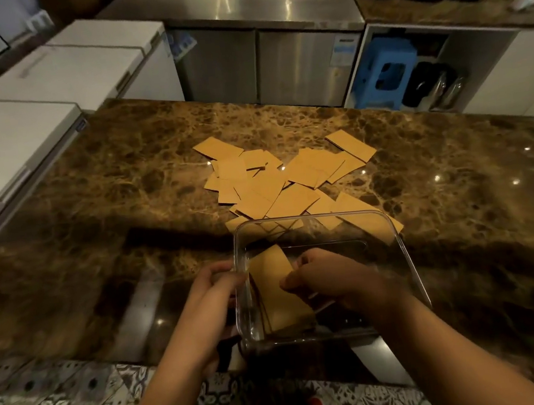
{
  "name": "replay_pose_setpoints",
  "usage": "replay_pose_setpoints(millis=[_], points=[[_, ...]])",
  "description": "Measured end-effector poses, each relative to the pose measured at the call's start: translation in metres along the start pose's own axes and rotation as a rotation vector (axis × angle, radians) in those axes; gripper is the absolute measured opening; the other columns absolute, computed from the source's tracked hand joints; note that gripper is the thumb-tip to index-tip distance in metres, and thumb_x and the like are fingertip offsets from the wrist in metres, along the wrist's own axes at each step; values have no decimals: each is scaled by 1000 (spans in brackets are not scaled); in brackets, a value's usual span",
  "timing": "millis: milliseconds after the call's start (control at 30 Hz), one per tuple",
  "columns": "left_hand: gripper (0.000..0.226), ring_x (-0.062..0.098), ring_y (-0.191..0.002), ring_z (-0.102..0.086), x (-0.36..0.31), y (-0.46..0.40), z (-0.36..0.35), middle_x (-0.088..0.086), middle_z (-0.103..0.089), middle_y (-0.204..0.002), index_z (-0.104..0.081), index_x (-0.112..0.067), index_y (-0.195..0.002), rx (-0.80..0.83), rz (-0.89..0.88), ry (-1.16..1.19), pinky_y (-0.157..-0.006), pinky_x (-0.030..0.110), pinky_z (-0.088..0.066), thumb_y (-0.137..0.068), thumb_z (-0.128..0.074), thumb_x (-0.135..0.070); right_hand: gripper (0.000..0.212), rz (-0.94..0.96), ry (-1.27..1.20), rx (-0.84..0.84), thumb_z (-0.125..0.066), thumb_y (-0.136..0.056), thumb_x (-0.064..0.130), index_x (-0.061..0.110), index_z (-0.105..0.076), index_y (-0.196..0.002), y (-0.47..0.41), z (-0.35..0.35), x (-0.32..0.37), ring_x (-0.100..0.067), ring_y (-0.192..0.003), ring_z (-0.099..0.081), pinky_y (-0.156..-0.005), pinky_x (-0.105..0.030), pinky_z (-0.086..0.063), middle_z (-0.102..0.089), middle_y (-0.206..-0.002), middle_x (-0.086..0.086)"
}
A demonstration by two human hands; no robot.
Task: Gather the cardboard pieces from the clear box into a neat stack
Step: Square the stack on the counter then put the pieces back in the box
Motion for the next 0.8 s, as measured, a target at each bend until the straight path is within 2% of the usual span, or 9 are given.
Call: replay_pose_setpoints(millis=[133, 333, 400, 500, 567, 600, 633, 733, 800], points=[[20, 24, -97, -70, -3, 2, -2, 6, -69, -114, -64, -28, -113, 11, -11, 16, -62, 35, -58, -93, -60, -27, 18, -6, -86, 19, -69, -92, 21, 9, -61, -104, 5, -5, 5, -26, -89, -69, -56, -28, -58, -69, -104, -14], [20, 11, -73, -74, -1, 2, -10, 4, -71, -106, -63, -27, -113, 47, 14, 57, -51, 28, -56, -94, -60, -22, 27, -7, -137, -6, -68, -93, 23, 9, -59, -114, 6, -5, 0, -30, -102, -68, -76, -40, -62, -67, -115, -16], [16, 10, -73, -74, -2, 1, -14, 5, -71, -104, -66, -27, -108, 51, 5, 37, -53, 30, -57, -94, -58, -24, 23, 8, -14, -24, -66, -94, 27, 15, -60, -113, 5, -14, 0, -24, -95, -70, -73, -36, -62, -69, -109, -10], [17, 11, -79, -74, 0, -2, -17, 2, -74, -105, -67, -30, -108, 50, -15, 26, -57, 32, -58, -96, -56, -29, 29, 46, 188, -97, -65, -92, 30, 10, -65, -114, 1, -25, 3, -23, -91, -70, -76, -34, -61, -70, -105, -10], [27, 16, -95, -72, -3, -5, -20, 4, -71, -118, -65, -27, -122, 56, -9, 50, -74, 37, -59, -98, -53, -32, 29, 56, 187, -95, -64, -92, 36, 11, -66, -107, 2, -26, 6, -22, -86, -69, -70, -33, -57, -70, -99, -9], [32, 18, -104, -69, -4, -7, -24, 5, -69, -126, -63, -23, -127, 63, 2, 59, -84, 38, -57, -100, -51, -33, 30, 41, 93, -56, -63, -92, 41, 13, -66, -105, 5, -25, 5, -21, -85, -67, -67, -33, -55, -68, -98, -8], [32, 20, -104, -68, -6, -9, -28, 9, -67, -129, -64, -18, -125, 80, 17, 65, -86, 36, -56, -101, -49, -33, 35, -3, -63, -13, -61, -92, 46, 16, -65, -109, 8, -21, 3, -22, -90, -65, -67, -33, -54, -67, -102, -9], [42, 25, -88, -74, -5, -10, -38, 15, -74, -116, -74, -8, -103, 136, 91, 231, -63, 28, -59, -102, -43, -36, 57, -130, -589, 123, -59, -90, 55, 16, -60, -130, 21, -18, -4, -33, -115, -60, -86, -43, -54, -64, -127, -13], [50, 24, -98, -74, -4, -3, -45, 13, -76, -112, -77, -13, -110, 218, 73, 390, -66, 29, -60, -97, -42, -46, 68, -168, -684, 167, -58, -89, 57, 13, -52, -141, 25, -25, -4, -34, -124, -56, -100, -48, -49, -61, -136, -9]])
Point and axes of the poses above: each hand's wrist, its own y-axis away from the middle knuckle, its own z-axis out of the back of the hand, x = y × z, the point moved 7 cm from there along -y, towards the middle knuckle
